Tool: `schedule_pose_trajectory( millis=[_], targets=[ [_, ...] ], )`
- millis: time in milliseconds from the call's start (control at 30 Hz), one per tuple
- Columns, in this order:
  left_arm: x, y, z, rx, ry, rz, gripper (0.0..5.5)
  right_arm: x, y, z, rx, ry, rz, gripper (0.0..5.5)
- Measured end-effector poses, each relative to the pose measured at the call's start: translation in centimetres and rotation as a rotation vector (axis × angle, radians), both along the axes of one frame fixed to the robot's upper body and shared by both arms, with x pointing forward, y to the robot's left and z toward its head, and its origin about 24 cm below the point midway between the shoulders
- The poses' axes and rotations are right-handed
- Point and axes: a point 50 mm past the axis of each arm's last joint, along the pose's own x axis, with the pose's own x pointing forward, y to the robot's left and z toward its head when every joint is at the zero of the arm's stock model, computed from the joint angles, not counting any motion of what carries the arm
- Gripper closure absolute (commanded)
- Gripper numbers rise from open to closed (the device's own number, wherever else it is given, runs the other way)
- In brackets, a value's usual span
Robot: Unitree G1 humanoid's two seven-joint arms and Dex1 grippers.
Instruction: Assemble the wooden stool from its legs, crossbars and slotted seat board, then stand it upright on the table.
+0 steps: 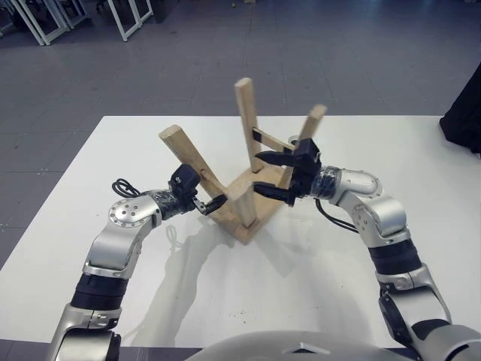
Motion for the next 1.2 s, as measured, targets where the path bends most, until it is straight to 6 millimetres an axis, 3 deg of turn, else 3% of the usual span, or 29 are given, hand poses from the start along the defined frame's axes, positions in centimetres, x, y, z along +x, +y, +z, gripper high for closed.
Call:
schedule_pose_trajectory(
  millis=[167, 300, 367, 533, 700, 800, 900, 1033, 1200],
  targets=[
    [0.1, 0.3, -0.6, 0.010, 0.019, 0.020, 0.79, -1.9, 1.0, 1.5, -0.014, -0.060, 0.042, 1.51],
    [0.1, 0.7, -1.1, 0.028, 0.018, 0.031, 0.79, -2.9, 0.2, 2.2, -0.047, -0.104, 0.021, 1.51],
    [0.0, 0.8, -1.3, 0.030, 0.026, 0.035, 0.79, -3.4, -1.5, 1.5, -0.086, -0.064, 0.006, 1.51],
    [-0.9, 1.4, -1.9, 0.069, 0.043, 0.019, 0.79, -4.0, -6.4, -2.7, -0.268, 0.129, -0.051, 1.51],
    [-4.2, 2.6, -2.3, 0.134, 0.163, -0.111, 0.79, -1.7, -10.3, -6.5, -0.382, 0.258, -0.210, 1.51],
    [-5.4, 2.7, -2.1, 0.145, 0.209, -0.191, 0.79, 0.6, -11.7, -7.8, -0.456, 0.220, -0.321, 1.51],
    [-5.8, 2.2, -1.9, 0.131, 0.221, -0.237, 0.79, 2.6, -11.3, -7.4, -0.441, 0.165, -0.347, 1.51],
    [-5.9, 0.7, -1.9, 0.093, 0.217, -0.292, 0.79, 3.4, -9.8, -7.5, -0.424, 0.125, -0.265, 1.51],
    [-3.8, -1.4, -2.3, 0.044, 0.143, -0.260, 0.79, 3.7, -8.4, -7.6, -0.396, 0.105, -0.174, 1.51]
  ],
)
